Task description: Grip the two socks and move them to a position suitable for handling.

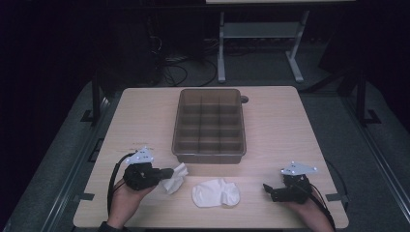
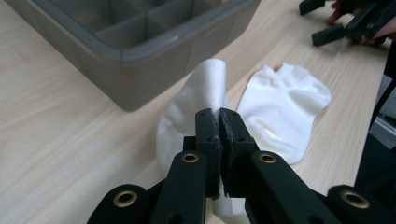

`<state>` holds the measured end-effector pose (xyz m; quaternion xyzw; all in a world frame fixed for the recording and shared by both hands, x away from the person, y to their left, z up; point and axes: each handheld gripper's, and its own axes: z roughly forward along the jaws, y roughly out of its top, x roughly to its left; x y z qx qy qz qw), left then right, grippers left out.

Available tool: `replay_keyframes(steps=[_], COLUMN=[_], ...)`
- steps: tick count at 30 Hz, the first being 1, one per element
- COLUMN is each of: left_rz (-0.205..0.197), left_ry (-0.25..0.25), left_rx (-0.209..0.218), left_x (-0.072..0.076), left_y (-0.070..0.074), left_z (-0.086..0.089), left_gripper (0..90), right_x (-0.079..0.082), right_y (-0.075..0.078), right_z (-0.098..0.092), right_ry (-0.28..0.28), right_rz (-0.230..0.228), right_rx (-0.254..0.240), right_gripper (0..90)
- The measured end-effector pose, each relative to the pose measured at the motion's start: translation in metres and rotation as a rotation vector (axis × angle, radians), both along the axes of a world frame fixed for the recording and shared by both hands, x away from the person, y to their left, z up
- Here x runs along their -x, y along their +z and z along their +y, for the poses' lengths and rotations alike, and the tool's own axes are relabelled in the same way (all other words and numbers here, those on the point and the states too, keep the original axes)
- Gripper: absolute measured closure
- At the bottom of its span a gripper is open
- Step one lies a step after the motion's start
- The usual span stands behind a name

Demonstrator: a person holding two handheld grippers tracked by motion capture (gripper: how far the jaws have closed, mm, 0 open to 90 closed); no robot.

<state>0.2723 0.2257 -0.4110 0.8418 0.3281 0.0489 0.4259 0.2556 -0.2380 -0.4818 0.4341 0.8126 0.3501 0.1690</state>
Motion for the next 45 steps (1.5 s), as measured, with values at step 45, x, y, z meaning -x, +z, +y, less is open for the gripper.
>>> replay_keyframes(steps=[45], left_rz=[0.031], left_ry=[0.065], left_rx=[-0.195], left_x=[-0.058], left_y=[-0.044], left_z=[0.018], left_gripper=[69.0], right_x=[0.000], right_y=[0.000], right_z=[0.000], right_ry=[0.000], right_rz=[0.000], right_rx=[0.000], right_gripper=[9.5])
